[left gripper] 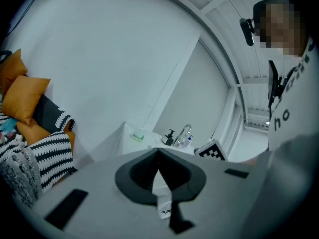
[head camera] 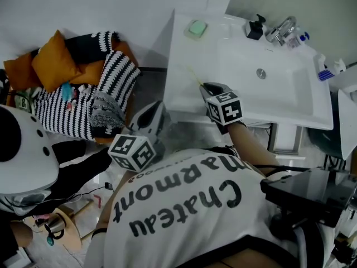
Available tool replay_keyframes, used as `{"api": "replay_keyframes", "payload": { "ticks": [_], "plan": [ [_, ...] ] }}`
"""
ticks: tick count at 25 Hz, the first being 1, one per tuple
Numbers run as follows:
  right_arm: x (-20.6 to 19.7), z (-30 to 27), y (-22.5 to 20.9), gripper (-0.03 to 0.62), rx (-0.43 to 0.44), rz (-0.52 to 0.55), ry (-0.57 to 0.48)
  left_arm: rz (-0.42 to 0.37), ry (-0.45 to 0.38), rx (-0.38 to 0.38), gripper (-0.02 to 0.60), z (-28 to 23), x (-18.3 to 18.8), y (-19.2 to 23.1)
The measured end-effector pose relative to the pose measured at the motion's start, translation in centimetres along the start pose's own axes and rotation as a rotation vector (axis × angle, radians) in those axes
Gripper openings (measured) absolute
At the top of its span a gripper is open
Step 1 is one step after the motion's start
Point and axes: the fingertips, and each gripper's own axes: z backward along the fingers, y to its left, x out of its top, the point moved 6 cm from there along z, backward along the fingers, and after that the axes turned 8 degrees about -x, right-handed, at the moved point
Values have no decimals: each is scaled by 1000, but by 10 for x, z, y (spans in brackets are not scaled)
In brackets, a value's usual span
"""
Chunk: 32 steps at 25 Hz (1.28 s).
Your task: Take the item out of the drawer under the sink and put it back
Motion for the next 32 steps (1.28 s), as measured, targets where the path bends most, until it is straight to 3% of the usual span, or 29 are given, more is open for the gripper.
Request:
{"api": "replay_keyframes", "payload": {
  "ticks": [6,20,32],
  "plan": [
    [-11,-3,2,51,-8,-44,37,4,5,-9,8,3,1,5],
    [-14,-11,9,51,-49,64,92,9,11,-14,8,6,-5,7],
    [-17,-20,5,51,-75,72,189,22,-8,8,9,9,-5,10]
  ]
}}
